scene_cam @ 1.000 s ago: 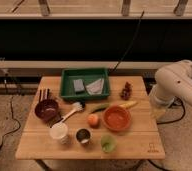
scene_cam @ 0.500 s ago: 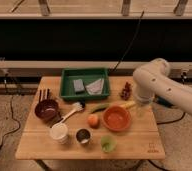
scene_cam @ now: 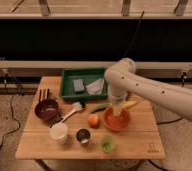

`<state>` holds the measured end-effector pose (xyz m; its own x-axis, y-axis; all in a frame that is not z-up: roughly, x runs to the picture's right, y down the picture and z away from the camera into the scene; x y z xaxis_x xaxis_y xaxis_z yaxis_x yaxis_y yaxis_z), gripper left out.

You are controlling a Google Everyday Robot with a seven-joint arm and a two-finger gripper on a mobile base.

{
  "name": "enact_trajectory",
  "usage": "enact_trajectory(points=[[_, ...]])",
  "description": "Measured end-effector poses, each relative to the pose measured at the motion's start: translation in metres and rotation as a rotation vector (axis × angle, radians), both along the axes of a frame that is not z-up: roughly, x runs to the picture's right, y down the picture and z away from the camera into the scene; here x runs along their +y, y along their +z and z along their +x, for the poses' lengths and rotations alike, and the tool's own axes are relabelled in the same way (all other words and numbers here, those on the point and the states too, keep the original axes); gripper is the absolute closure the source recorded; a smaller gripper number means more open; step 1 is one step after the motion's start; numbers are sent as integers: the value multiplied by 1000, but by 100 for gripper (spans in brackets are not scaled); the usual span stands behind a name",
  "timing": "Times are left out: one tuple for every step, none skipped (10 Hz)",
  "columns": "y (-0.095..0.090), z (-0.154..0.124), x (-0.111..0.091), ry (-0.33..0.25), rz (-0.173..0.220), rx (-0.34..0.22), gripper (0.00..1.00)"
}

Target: Place brush in paper cup

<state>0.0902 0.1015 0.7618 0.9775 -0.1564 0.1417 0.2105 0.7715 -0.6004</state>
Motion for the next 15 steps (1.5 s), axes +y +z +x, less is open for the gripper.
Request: enact_trajectory(points=[[7,-15,0,-6,-10,-26,35],[13,-29,-1,-9,-19,-49,35],[19,-49,-2,-13,-30,-80,35],[23,-64,-5,-14,-34,-105,35],[27,-75,-7,-16,-38,-125,35],[31,-88,-8,-22,-45,-148,35],[35,-100,-5,-33,-54,-172,35],[39,-108,-2,-39,-63,-188,35],[42,-120,0,-45,-68,-207,35],[46,-137,0,-58,-71,-236,35],[48,-146,-2,-70,-69,-256,35],[49,-153,-4,-81,-66,-273,35],[49,-166,-5,-97,-60,-298,35],[47,-182,-6,-118,-52,-328,35],[48,-188,-6,-138,-46,-343,35]])
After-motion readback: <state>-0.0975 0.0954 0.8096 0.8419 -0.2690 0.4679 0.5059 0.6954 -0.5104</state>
